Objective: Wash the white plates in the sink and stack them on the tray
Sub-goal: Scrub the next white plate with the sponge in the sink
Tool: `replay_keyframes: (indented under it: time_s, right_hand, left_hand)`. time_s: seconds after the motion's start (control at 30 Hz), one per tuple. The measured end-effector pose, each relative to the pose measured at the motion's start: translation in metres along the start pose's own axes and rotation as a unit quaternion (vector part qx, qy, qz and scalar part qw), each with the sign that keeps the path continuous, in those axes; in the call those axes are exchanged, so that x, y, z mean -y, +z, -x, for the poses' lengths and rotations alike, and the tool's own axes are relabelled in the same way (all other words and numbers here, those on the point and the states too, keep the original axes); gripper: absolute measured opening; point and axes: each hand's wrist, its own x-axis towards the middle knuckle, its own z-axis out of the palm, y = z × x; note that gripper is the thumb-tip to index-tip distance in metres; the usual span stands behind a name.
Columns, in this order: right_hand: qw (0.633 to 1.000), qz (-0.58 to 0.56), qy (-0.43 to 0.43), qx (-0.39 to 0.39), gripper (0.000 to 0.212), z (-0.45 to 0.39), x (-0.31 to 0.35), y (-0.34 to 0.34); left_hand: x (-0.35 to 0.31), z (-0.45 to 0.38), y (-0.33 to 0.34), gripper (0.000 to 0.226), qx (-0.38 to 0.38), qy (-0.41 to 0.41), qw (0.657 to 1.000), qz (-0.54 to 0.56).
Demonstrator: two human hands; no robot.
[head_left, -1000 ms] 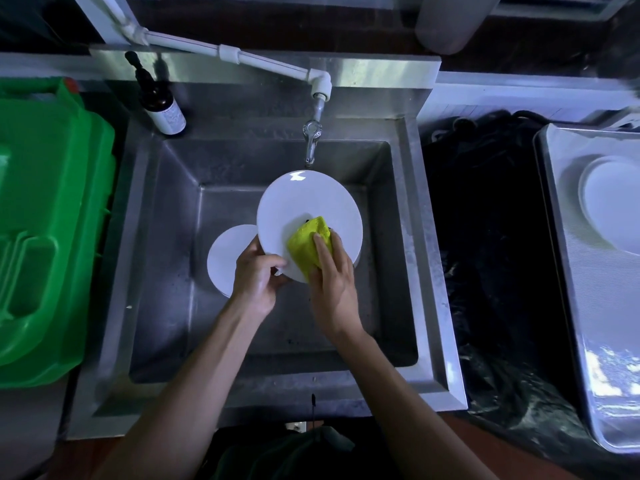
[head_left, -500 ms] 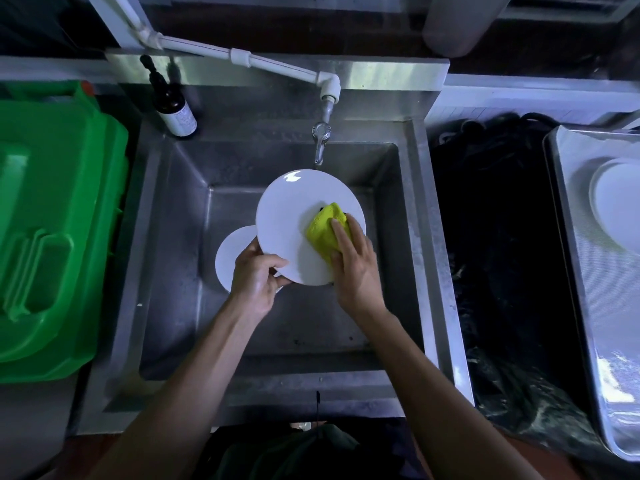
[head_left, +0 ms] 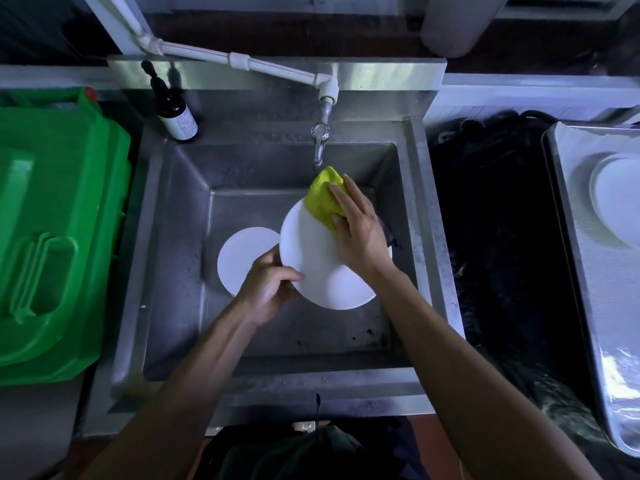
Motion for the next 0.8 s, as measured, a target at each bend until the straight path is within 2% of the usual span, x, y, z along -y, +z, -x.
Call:
replay_keyframes:
  time_s: [0.4, 0.53, 0.7, 0.8]
  right_hand:
    - [0.993, -0.05, -0.074, 0.071, 0.048, 0.031, 0.03, 0.008]
    - [0.991, -0.05, -0.108, 0.064, 0.048, 0.05, 0.048, 0.008]
    - [0.991, -0.082, -0.062, 0.085, 0.057, 0.067, 0.052, 0.003]
    - [0.991, -0.097, -0.054, 0.074, 0.06, 0.064, 0.058, 0.002]
  left_hand:
    - [-0.002, 0.001, -0.003, 0.048, 0.019, 0.005, 0.999, -0.026]
    - [-0.001, 0.001, -0.004, 0.037, 0.003, 0.002, 1.0, -0.003]
    - [0.002, 0.002, -0.005, 0.047, 0.017, 0.012, 1.0, 0.002]
    - [0.004, 0.003, -0.006, 0.042, 0.03, 0.013, 0.999, 0.004]
